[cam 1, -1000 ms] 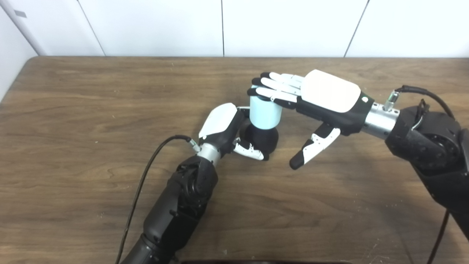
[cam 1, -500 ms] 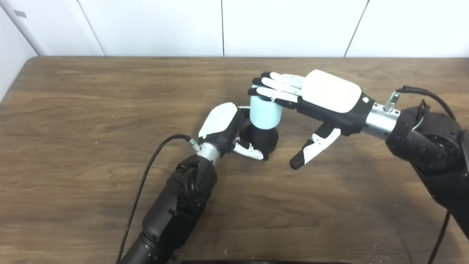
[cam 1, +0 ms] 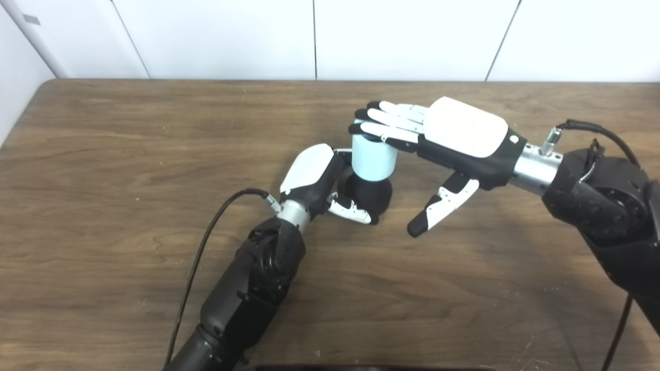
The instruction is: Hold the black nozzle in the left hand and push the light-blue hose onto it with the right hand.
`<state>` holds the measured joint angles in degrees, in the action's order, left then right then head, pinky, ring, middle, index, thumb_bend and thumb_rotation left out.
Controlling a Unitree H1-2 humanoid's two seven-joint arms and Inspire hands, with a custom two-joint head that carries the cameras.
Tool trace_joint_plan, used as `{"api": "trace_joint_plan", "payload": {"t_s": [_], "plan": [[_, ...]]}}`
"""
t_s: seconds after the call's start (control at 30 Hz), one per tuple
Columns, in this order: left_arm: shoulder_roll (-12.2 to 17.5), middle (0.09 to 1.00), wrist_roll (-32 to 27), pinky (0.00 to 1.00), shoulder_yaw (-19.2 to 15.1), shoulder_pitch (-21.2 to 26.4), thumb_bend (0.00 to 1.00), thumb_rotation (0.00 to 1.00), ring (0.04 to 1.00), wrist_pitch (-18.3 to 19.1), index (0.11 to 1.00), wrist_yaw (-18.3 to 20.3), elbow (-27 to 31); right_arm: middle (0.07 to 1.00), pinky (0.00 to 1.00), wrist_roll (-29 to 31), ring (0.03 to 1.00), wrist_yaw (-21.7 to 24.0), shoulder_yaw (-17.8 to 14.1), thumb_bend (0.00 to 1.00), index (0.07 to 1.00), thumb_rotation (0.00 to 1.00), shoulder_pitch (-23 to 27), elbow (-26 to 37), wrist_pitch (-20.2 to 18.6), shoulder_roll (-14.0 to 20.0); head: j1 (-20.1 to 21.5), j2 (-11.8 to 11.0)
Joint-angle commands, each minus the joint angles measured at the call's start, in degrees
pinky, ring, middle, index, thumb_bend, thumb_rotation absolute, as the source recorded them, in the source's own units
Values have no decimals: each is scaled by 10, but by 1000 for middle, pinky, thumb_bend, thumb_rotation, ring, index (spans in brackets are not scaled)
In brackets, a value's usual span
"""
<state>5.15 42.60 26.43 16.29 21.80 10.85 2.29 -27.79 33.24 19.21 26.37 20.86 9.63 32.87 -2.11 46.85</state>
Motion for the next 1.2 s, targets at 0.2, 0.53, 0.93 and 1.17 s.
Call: {"api": "trace_joint_plan", "payload": {"t_s": [0.2,0.53,0.93,1.17], "plan": [[23,667,10,967,-2,-43,517,39,812,51,482,79,-87,987,929,-8,983,31,13,694,946,998,-7,-12,0,16,0,2],[-5,632,37,813,-43,-51,516,39,707,51,483,130,-84,985,924,-4,979,33,10,695,946,997,-6,-7,-7,18,0,5],[-20,658,63,926,-74,-54,517,40,747,51,484,170,-83,983,917,-3,977,28,13,695,946,997,-5,-7,-10,19,0,7],[-15,650,63,955,-66,-52,517,40,765,51,483,167,-82,982,916,-1,976,27,13,693,946,996,-5,-8,-10,19,0,7]]}}
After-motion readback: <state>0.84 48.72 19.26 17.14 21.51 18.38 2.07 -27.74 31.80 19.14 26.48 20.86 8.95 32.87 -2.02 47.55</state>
